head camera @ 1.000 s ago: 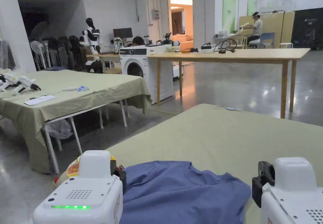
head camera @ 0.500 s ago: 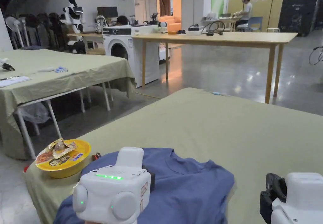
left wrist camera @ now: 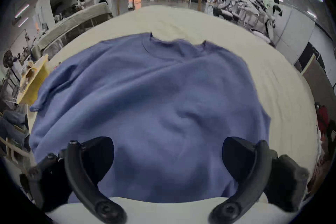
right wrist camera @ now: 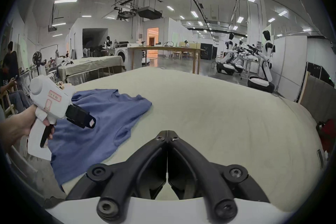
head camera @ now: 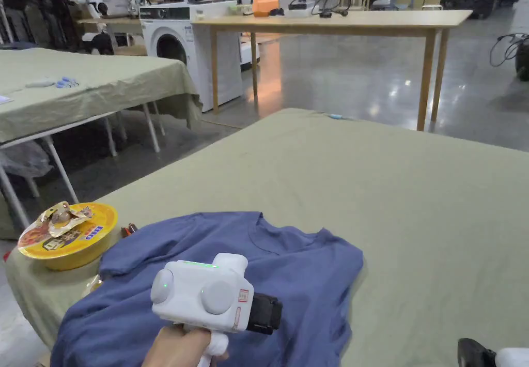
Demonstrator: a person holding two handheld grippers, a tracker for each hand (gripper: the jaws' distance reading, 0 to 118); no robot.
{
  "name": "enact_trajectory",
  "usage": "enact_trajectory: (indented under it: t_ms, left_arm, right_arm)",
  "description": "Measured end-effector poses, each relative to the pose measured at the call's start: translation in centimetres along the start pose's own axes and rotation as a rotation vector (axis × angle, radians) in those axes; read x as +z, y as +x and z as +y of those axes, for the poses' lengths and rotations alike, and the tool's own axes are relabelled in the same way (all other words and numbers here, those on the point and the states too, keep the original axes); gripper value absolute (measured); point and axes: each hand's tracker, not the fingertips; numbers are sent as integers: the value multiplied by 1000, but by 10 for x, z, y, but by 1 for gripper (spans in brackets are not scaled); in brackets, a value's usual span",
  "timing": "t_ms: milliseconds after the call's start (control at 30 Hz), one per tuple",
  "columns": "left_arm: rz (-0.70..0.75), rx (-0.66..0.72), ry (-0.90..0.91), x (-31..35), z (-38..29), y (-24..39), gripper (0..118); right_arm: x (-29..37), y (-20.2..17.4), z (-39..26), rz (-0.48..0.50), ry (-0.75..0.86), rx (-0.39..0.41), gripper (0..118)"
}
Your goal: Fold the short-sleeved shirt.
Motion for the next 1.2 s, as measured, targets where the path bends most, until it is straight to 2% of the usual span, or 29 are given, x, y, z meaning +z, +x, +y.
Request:
enact_trajectory:
  t_ms: [67,100,133,167,200,233,267,367,400,433,533,667,767,933,1200]
  left_arm:
    - [0,-8,-29,-13,-4,2,112]
    - [52,-26,-30,-16,-6,4,110]
    - [27,-56,8,-12,-8,6,108]
    - [35,-53,13,-6,-8,7,101]
    - [39,-61,41,3,-9,9,72]
    - [55,-65,85,12,-8,10,33]
    - [84,-65,103,17,-5,10,0]
    - [72,-88,46,23,-15,16,0]
    - [94,-133,54,29,-18,22,0]
    - [104,-151,90,39,-20,30,0]
    - [3,-104,164,75,2,52,0]
    - [-20,-225,243,116,22,99,0]
    - [-165,-230,306,150,39,146,0]
    - [-318,-414,383,197,44,256,0]
    - [-645,-514,324,215,25,405,0]
  right_arm:
    - [3,5,-4,1,-13,-16,1]
    - [5,8,-6,0,-17,-16,1]
    - [9,10,-8,-11,-26,-13,1]
    - [12,14,-10,-20,-31,-16,1]
    - [18,18,-12,-21,-34,-21,1]
    - [24,24,-14,-26,-37,-30,1]
    - [33,29,-16,-34,-35,-38,1]
    - [57,46,-20,-69,-37,-48,1]
    - [66,53,-23,-94,-28,-52,1]
    - [75,60,-25,-123,-25,-51,1]
    - [99,80,-34,-188,-25,-52,1]
    - [131,108,-40,-233,-18,-98,1]
    - [150,124,-45,-286,-12,-117,1]
    - [173,151,-50,-369,-7,-167,1]
    - [191,188,-55,-480,-24,-208,1]
